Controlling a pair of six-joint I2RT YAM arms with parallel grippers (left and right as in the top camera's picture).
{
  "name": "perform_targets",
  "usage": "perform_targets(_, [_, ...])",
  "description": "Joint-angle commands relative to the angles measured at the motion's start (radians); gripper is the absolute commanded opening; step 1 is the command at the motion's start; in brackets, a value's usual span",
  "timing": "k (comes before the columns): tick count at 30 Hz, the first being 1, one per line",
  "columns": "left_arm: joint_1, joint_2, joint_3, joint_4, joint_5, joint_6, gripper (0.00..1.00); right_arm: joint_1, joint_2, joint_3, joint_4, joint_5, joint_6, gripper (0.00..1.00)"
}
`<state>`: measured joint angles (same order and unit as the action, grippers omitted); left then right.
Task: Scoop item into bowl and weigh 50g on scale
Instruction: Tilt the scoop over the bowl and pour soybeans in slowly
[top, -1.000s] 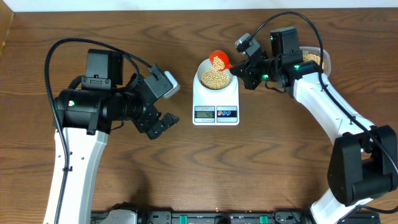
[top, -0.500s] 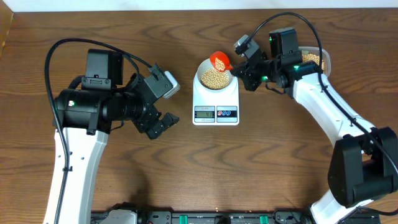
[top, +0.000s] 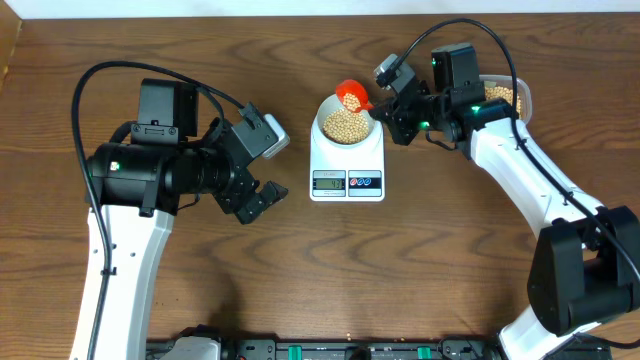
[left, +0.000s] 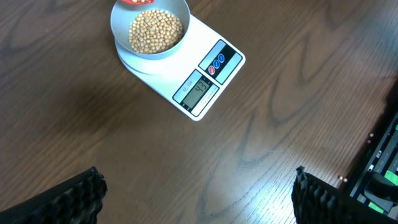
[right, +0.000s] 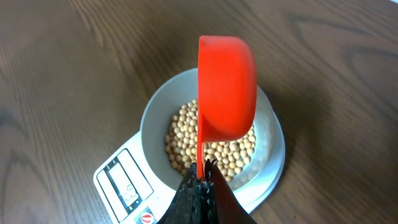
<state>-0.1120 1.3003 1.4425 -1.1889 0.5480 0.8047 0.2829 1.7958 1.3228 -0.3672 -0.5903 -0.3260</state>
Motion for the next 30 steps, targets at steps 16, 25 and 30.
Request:
perform_targets(16, [0.005, 0.002, 0.025, -0.003, 0.013, -0.009, 0.98, 0.005, -0.042, 0.003, -0.020, 0.008, -0.012, 0.01])
perform_targets(25, [0.005, 0.002, 0.025, -0.003, 0.013, -0.009, 0.98, 0.008, -0.041, 0.003, -0.044, 0.062, -0.044, 0.01])
perform_targets(30, [0.005, 0.002, 0.025, -0.003, 0.013, -0.009, 0.98, 0.008, -0.063, 0.003, -0.008, 0.026, -0.056, 0.01])
